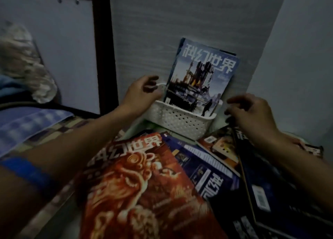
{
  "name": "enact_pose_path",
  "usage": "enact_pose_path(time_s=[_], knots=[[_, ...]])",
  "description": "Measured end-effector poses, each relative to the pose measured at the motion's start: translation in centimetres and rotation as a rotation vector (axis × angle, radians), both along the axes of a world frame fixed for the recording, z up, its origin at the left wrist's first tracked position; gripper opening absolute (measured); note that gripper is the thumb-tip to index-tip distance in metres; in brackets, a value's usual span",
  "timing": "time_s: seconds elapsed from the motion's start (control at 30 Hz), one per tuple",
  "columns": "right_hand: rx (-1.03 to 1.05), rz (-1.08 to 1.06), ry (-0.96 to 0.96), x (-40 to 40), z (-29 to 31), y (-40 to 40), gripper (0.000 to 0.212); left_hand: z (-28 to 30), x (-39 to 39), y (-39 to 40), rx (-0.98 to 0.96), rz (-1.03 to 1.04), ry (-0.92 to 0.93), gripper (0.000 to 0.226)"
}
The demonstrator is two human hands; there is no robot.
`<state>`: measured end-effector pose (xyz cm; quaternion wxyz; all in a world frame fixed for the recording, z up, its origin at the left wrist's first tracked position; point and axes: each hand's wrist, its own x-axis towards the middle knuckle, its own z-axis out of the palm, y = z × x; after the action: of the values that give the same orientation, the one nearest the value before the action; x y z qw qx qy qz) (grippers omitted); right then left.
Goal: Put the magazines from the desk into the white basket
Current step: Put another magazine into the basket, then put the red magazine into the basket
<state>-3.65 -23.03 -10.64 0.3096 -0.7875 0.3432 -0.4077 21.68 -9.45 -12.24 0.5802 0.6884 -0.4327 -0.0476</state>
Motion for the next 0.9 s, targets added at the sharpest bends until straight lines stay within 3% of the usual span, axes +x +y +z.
enact_pose_path(time_s=[0.1, 0.2, 0.27, 0.33, 0.4, 0.47, 0.57, 0.63, 0.7, 0.77, 0.9], knots=[[0.016, 0.214, 0.141, -2.3, -0.8, 5.7, 0.029, -1.7, -2.4, 7.4, 0.098, 0.094, 0.011, 0.037], [-0.109, 0.302, 0.578, -2.6, -1.6, 9.9, 0.017, -2.8, -4.2, 14.4, 0.204, 0.247, 0.060, 0.030], [-0.207, 0.254, 0.786, -2.6, -1.5, 12.2, 0.039, -2.9, -5.5, 18.5, 0.379, 0.292, 0.060, 0.035], [-0.136, 0.247, 0.809, -2.4, -1.2, 13.6, 0.053, -2.8, -7.3, 21.3, 0.565, 0.185, 0.096, 0.032], [0.073, 0.304, 0.774, -2.2, -1.1, 14.7, 0.047, -2.8, -9.2, 22.7, 0.602, 0.065, 0.238, 0.027], [0.229, 0.294, 0.709, -2.0, -0.9, 15.4, 0.036, -2.6, -10.7, 23.2, 0.474, 0.025, 0.425, 0.032], [0.352, 0.243, 0.584, -2.1, -0.5, 16.3, 0.025, -1.9, -11.1, 23.5, 0.264, 0.147, 0.585, 0.057], [0.439, 0.278, 0.546, -2.4, -0.1, 16.9, 0.019, -1.2, -11.2, 23.4, 0.193, 0.093, 0.731, 0.050], [0.557, 0.310, 0.426, -2.9, 0.0, 17.3, 0.016, -0.8, -11.9, 23.2, 0.242, -0.011, 0.709, 0.033], [0.650, 0.307, 0.198, -3.5, 0.3, 17.5, 0.017, -0.4, -12.6, 22.8, 0.217, -0.031, 0.619, 0.032], [0.618, 0.336, -0.261, -4.1, 2.7, 16.9, 0.022, 3.1, -12.0, 21.4, -0.111, -0.005, 0.437, 0.038]])
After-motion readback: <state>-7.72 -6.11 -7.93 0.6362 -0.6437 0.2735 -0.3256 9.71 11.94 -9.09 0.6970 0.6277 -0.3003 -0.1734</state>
